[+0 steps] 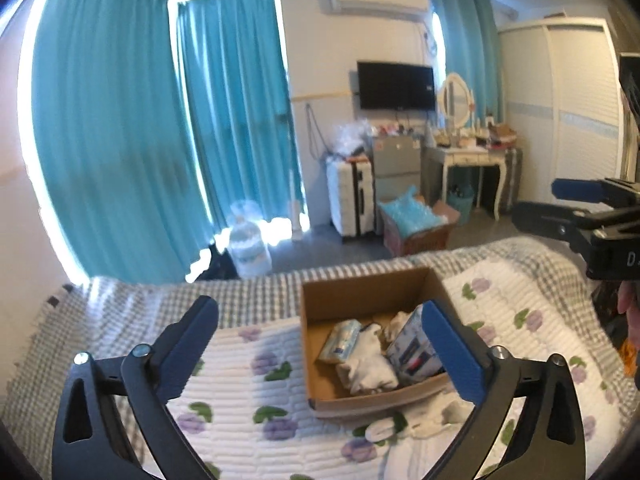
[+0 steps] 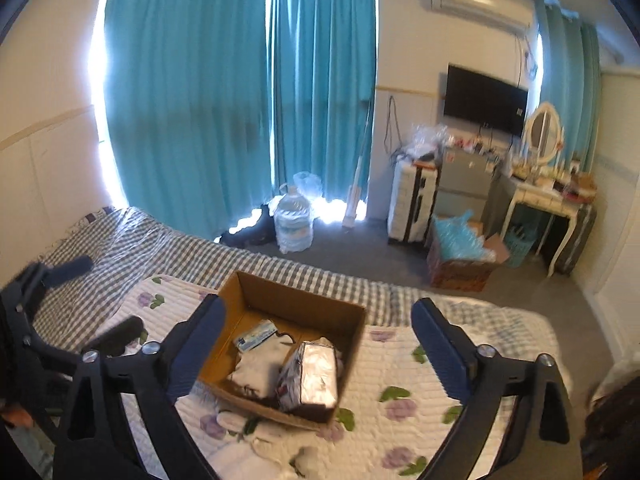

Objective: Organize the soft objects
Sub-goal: 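Drop the blue tissue pack and white sock into the cardboard box, then grasp the white face mask with the right gripper, then grasp the white sock with the left gripper while the right gripper holds the face mask, then drop the white sock and face mask into the cardboard box, then grasp the green-banded white socks with the left gripper while the right gripper grasps a white sock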

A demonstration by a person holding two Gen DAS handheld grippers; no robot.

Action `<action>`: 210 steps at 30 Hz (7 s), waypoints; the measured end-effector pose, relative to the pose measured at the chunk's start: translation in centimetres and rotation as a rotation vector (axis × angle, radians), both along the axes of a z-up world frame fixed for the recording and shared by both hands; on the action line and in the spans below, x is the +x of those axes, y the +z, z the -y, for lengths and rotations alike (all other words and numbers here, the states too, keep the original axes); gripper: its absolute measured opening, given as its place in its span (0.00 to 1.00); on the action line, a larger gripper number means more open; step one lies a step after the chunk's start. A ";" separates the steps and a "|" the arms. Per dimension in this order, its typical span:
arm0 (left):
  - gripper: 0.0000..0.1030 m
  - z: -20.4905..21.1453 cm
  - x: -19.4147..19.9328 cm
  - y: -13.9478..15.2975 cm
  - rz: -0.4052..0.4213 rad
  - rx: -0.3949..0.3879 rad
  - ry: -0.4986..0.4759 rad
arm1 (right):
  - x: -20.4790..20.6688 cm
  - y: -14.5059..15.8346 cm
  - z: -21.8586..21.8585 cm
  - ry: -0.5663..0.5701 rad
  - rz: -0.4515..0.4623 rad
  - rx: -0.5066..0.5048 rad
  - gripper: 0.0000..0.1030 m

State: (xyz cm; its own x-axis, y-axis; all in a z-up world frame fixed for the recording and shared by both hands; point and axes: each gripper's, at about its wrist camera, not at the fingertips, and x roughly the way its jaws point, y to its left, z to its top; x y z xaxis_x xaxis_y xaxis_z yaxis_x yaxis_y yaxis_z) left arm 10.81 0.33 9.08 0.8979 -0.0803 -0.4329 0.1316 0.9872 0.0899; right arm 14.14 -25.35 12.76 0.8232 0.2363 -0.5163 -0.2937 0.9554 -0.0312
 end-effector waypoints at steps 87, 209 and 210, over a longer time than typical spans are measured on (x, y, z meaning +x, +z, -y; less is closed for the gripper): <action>0.97 12.1 -0.7 -23.8 -0.448 -0.022 -0.105 | -3.9 -22.5 6.3 -0.003 -0.319 -0.037 0.16; 1.00 1.0 -0.9 -14.1 -0.157 -0.081 0.077 | -3.1 -15.5 0.6 0.048 -0.171 -0.061 1.00; 1.00 1.1 -0.4 -14.9 -0.170 -0.089 0.081 | -2.8 -16.2 0.6 0.050 -0.181 -0.067 1.00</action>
